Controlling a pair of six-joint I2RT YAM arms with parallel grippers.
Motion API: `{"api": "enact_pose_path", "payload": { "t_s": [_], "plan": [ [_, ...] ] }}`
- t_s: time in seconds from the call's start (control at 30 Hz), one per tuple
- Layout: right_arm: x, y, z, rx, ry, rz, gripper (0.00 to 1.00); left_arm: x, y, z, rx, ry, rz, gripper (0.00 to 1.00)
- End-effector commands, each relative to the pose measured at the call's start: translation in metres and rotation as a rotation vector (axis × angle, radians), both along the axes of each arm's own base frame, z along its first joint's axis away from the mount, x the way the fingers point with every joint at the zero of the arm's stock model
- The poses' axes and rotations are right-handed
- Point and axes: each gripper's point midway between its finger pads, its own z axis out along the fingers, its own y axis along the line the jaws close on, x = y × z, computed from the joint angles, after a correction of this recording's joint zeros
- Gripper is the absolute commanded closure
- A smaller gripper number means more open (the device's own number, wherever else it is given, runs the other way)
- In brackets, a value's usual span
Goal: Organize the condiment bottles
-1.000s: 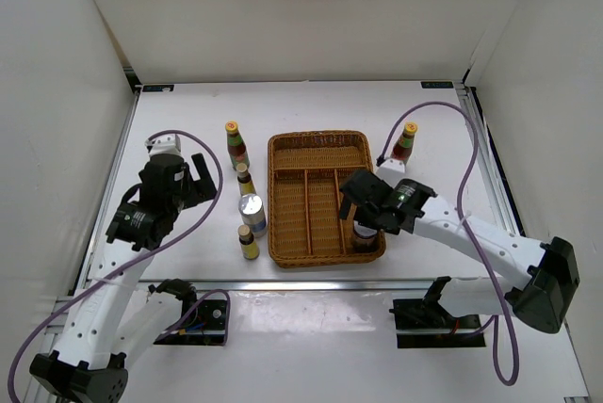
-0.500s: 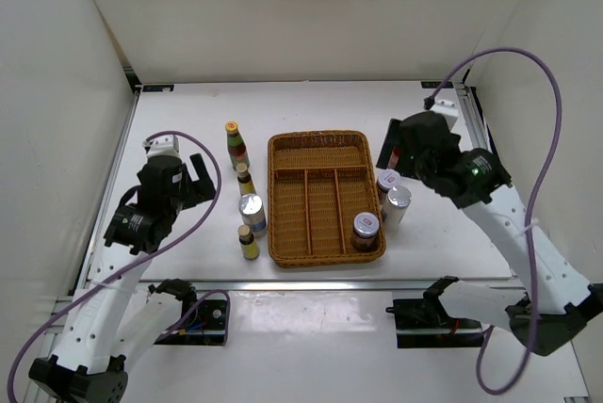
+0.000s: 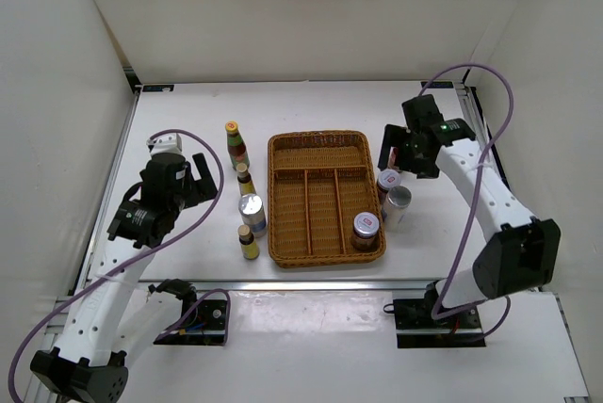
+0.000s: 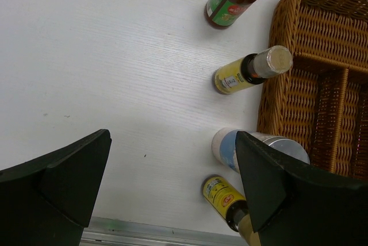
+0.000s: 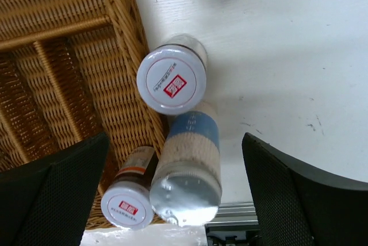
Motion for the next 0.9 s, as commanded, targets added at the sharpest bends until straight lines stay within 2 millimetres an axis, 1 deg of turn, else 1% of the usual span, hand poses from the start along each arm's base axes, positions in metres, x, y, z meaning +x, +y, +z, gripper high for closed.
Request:
{"api": "enact_pose_path", "payload": {
  "t_s": [0.0,0.07,0.17,0.2,0.3,0.37,0.4,0.43,0.47,0.5,0.63,0.73,0.87],
  "plan": [
    [0.016,0.008,-0.016,0.071,0.026,0.041,0.0,0.0,-0.001,0.008,-0.006,-0.021,-0.004,0.0],
    [0.018,0.012,-0.033,0.092,0.065,0.046,0.01,0.0,-0.001,0.008,-0.006,-0.021,-0.004,0.0],
    [0.025,0.016,-0.045,0.1,0.084,0.051,0.03,0.0,-0.001,0.008,-0.006,-0.021,-0.004,0.0],
    [0.023,0.016,-0.051,0.1,0.103,0.042,0.03,0.0,-0.001,0.008,-0.006,-0.021,-0.004,0.0],
    [0.028,0.021,-0.064,0.111,0.125,0.049,0.03,0.0,-0.001,0.008,-0.006,-0.021,-0.004,0.0],
    [0.027,0.02,-0.072,0.107,0.145,0.047,0.03,0.0,-0.001,0.008,-0.006,-0.021,-0.004,0.0],
    [0.029,0.023,-0.076,0.114,0.15,0.051,0.04,0.0,-0.001,0.008,-0.006,-0.021,-0.004,0.0],
    [0.029,0.019,-0.08,0.114,0.152,0.042,0.06,0.0,-0.001,0.008,-0.006,-0.021,-0.004,0.0],
    [0.027,0.019,-0.083,0.112,0.161,0.041,0.07,0.0,-0.001,0.008,-0.006,-0.021,-0.004,0.0],
    [0.028,0.017,-0.085,0.105,0.153,0.037,0.12,0.0,-0.001,0.008,-0.006,-0.021,-0.004,0.0],
    [0.029,0.008,-0.092,0.106,0.156,0.01,0.23,0.0,-0.001,0.008,-0.006,-0.021,-0.004,0.0],
    [0.026,0.007,-0.097,0.101,0.164,0.017,0.29,0.0,-0.001,0.008,-0.006,-0.021,-0.004,0.0],
    [0.024,0.008,-0.103,0.101,0.184,0.028,0.29,0.001,-0.001,0.006,-0.003,-0.011,-0.004,0.0]
  ]
}}
